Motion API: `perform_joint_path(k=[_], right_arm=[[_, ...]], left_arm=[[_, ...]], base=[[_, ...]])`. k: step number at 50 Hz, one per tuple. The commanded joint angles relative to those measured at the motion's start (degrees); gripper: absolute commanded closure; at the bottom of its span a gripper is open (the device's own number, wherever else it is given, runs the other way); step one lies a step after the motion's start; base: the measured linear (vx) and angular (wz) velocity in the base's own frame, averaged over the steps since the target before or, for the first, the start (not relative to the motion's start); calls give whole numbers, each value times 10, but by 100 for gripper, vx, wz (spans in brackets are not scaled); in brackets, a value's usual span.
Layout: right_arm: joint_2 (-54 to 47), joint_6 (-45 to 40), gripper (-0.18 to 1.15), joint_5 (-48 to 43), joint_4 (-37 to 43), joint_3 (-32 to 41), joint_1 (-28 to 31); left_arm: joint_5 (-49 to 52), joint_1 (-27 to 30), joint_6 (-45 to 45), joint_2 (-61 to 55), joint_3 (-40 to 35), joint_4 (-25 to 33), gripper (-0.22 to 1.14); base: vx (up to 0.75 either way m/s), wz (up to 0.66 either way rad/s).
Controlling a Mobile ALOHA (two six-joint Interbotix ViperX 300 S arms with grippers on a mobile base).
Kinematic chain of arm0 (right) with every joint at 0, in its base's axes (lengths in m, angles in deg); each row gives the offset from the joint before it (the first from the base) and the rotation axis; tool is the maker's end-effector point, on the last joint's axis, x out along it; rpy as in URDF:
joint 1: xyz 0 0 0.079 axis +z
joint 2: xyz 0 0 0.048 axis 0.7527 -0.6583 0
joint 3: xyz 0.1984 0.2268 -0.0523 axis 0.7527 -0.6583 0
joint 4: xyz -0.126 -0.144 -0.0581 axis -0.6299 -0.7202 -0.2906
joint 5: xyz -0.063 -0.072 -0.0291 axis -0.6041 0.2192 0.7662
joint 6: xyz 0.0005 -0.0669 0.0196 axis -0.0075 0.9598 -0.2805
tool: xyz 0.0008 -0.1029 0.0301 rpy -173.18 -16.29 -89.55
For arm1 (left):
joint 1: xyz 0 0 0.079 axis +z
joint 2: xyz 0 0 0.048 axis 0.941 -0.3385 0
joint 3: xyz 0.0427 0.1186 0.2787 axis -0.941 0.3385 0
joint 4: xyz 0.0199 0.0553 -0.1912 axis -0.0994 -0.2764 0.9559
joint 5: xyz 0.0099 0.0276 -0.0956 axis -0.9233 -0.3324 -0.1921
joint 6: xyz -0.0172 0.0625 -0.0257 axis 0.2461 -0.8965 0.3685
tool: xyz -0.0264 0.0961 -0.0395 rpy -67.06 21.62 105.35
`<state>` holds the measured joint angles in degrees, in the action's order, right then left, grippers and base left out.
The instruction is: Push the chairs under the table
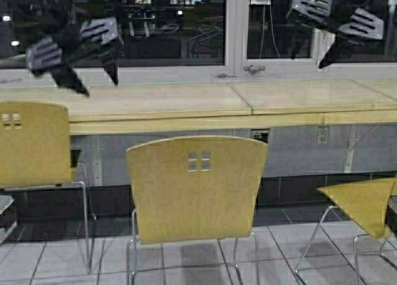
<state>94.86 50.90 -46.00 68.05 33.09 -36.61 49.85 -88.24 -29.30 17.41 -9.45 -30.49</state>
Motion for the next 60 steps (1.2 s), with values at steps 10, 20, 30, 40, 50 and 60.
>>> perform_joint_path(k=[10, 20, 30, 40, 50, 60], right_arm=[[-58, -109, 8, -54, 95, 56, 12], [-129, -177, 8, -84, 151, 88, 42], [-163, -200, 8, -78, 156, 101, 69], [-161, -200, 8, -76, 157, 88, 69], [-160, -216, 8, -77, 175, 80, 69], [-164, -236, 8, -117, 246, 30, 69]], left_arm=[[-103, -18, 140, -83, -6, 172, 2], [-134, -33, 194, -104, -4, 205, 2], [-138, -43, 230, -113, -8, 222, 2], [-139, -53, 233, -123, -19, 223, 2], [-139, -66, 246, -143, -38, 242, 2], [-139, -123, 273, -169, -33, 319, 2]], base=[[23, -5], [25, -10], [24, -10], [20, -3], [19, 9], [20, 13]])
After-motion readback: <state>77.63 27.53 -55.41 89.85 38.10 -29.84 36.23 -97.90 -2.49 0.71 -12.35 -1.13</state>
